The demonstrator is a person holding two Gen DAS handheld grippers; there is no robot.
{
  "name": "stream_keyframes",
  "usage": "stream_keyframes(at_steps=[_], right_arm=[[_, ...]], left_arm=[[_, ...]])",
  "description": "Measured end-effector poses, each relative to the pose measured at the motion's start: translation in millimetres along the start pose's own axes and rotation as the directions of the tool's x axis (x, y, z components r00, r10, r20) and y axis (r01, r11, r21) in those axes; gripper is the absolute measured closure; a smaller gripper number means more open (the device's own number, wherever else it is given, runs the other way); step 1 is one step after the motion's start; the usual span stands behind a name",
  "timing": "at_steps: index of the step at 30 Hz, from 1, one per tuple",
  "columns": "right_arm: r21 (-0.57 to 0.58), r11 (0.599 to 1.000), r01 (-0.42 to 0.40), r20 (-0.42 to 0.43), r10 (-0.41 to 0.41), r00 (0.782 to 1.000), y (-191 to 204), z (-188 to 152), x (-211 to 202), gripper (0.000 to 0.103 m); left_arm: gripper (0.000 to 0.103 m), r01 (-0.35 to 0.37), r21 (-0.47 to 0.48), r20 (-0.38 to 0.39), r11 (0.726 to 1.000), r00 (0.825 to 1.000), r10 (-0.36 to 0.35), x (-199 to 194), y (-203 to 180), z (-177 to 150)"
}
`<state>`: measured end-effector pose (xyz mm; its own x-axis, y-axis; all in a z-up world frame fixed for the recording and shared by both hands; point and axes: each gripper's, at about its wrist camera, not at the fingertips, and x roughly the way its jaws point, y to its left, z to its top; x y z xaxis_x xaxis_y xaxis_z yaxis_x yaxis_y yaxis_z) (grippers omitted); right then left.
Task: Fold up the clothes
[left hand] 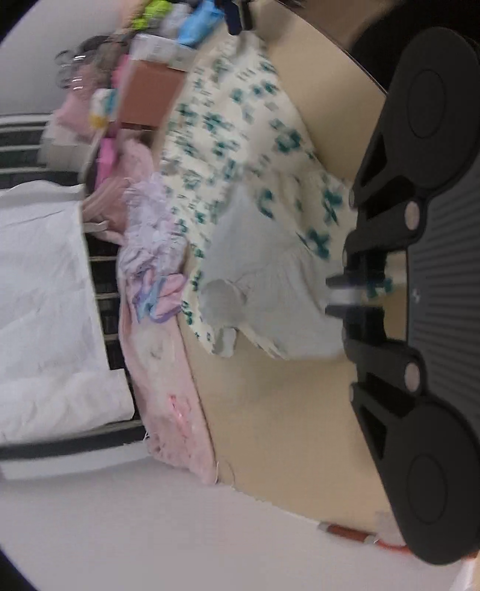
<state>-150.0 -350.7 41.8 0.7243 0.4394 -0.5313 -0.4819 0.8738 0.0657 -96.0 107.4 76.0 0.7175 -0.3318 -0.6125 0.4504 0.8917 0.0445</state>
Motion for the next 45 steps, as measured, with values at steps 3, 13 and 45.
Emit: stream_keyframes(at_steps=[3, 13, 45], right_arm=[[0.011, 1.0, -0.027, 0.099, 0.026, 0.995, 0, 9, -12, 0.043], [0.018, 0.875, 0.484, 0.01, -0.484, 0.875, -7, 9, 27, 0.1], [0.197, 0.855, 0.48, 0.031, -0.495, 0.868, 32, 23, 18, 0.082]], left_arm=[[0.016, 0.03, 0.078, 0.051, 0.996, 0.998, -0.034, 10, -20, 5], [0.102, 0.052, 0.026, 0.018, 0.998, 0.998, -0.052, 64, -23, -8], [0.092, 0.265, -0.153, -0.022, 0.952, 0.962, -0.272, 1, 11, -16]])
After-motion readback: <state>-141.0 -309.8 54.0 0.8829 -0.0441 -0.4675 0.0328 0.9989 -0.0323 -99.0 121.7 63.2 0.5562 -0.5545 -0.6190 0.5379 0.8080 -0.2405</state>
